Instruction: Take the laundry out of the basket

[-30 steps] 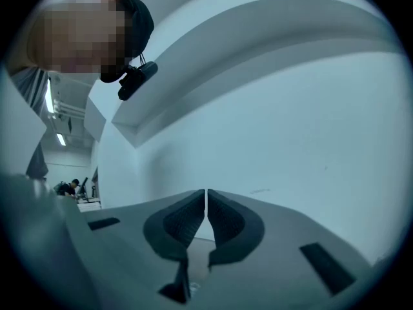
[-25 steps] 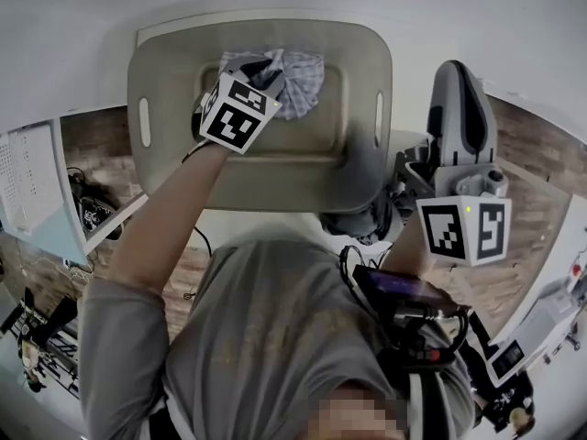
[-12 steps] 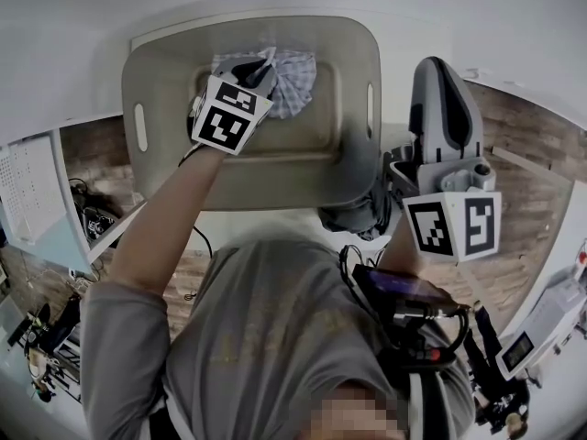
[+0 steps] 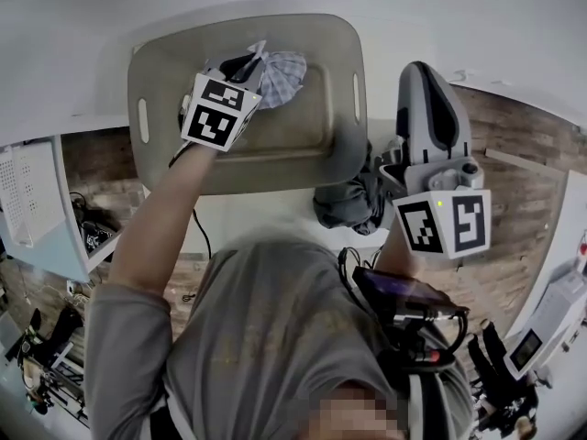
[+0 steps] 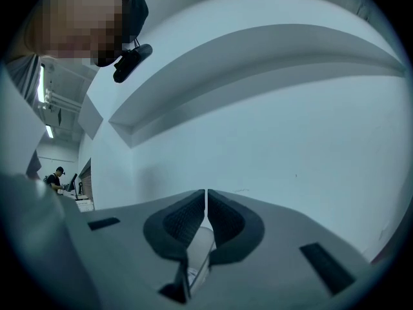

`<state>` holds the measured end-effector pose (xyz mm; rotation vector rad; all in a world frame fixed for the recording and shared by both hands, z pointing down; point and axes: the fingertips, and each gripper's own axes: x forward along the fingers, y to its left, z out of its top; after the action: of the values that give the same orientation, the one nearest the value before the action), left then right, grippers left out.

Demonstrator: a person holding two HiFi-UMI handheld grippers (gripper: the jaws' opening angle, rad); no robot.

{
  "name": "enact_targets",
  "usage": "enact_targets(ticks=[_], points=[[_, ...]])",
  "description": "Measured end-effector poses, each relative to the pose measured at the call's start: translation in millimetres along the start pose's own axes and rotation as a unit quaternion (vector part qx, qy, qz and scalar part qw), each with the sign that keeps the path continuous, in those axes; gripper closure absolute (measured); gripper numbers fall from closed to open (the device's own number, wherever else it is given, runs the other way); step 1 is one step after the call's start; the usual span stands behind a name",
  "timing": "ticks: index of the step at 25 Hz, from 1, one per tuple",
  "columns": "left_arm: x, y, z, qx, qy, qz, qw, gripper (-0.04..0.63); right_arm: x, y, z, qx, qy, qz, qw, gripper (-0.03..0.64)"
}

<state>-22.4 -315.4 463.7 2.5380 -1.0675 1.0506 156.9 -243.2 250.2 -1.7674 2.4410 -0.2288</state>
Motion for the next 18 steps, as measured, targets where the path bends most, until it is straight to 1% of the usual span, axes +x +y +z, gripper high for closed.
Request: enact_targets(ticks=[5, 10, 14, 18], points=[[-26, 16, 25, -0.013, -0.039, 0.029, 0.9987, 0.555, -18, 7, 5, -0.005, -0.007, 0.004, 1.0, 0.598], [-66, 26, 62, -0.008, -0.087, 0.059, 0.9944, 0.555, -37, 19, 17, -0.011, -0.024, 0.014, 1.0, 0.598], [-108, 27, 91, -0.008, -0.131, 0.083, 0.988, 0.555, -55, 30, 26, -0.016, -0.037, 0.025, 0.999, 0.598], [-161, 30, 125, -0.005, -0.186, 0.105, 0.9769, 0.555, -78, 43, 34, -0.023, -0.048, 0.033, 0.998, 0.598]])
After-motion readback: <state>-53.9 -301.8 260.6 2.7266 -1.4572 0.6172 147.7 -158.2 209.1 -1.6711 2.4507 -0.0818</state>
